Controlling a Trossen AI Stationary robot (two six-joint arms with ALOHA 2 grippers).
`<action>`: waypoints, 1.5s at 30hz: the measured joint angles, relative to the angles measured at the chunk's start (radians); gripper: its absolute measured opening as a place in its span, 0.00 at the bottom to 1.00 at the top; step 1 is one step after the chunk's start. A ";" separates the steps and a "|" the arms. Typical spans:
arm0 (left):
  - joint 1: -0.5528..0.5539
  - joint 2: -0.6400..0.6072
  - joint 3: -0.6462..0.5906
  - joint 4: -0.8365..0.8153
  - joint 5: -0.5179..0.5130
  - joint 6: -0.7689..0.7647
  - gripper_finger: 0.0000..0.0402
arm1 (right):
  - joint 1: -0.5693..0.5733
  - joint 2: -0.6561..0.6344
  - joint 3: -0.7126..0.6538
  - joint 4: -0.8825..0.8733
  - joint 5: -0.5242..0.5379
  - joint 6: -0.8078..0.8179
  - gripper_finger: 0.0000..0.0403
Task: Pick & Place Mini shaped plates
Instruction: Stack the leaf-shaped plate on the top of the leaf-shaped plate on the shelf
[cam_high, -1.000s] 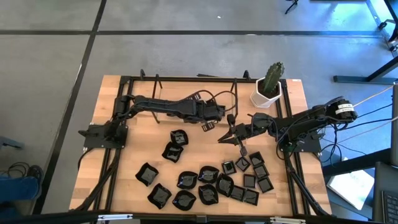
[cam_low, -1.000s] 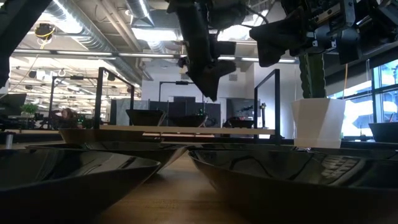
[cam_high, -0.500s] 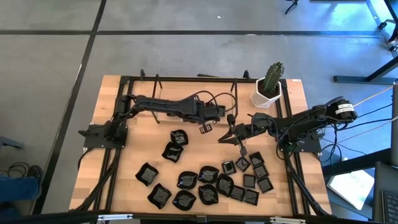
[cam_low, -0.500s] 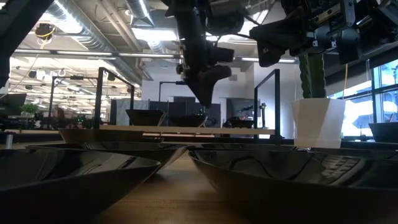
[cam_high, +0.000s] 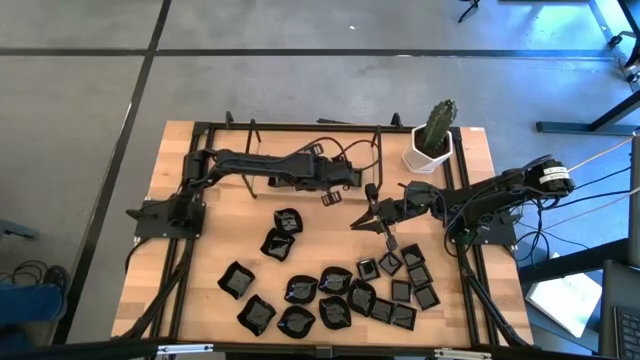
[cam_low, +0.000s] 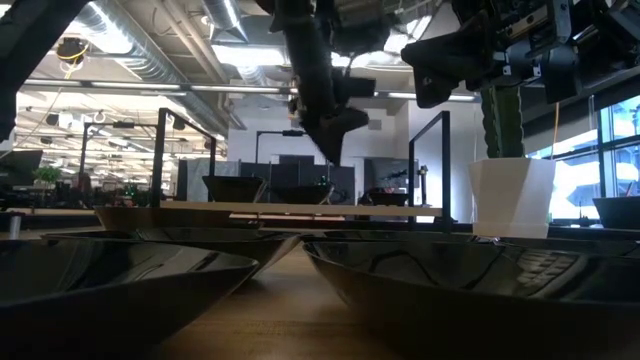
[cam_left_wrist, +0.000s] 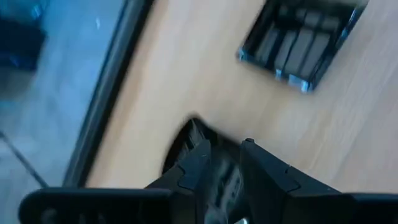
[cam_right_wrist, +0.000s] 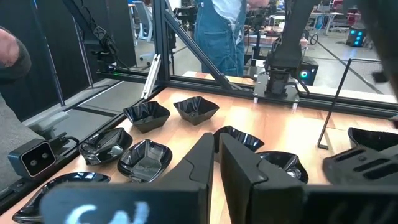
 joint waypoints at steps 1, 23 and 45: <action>-0.005 -0.002 0.002 0.026 0.020 0.024 0.19 | 0.000 0.000 0.000 0.000 0.000 0.000 0.07; 0.055 0.079 0.001 0.003 0.110 0.039 0.01 | 0.000 0.000 0.000 -0.005 0.000 -0.003 0.07; 0.062 -0.042 -0.015 -0.158 -0.114 -0.007 0.01 | 0.000 0.000 0.000 -0.029 0.000 -0.001 0.07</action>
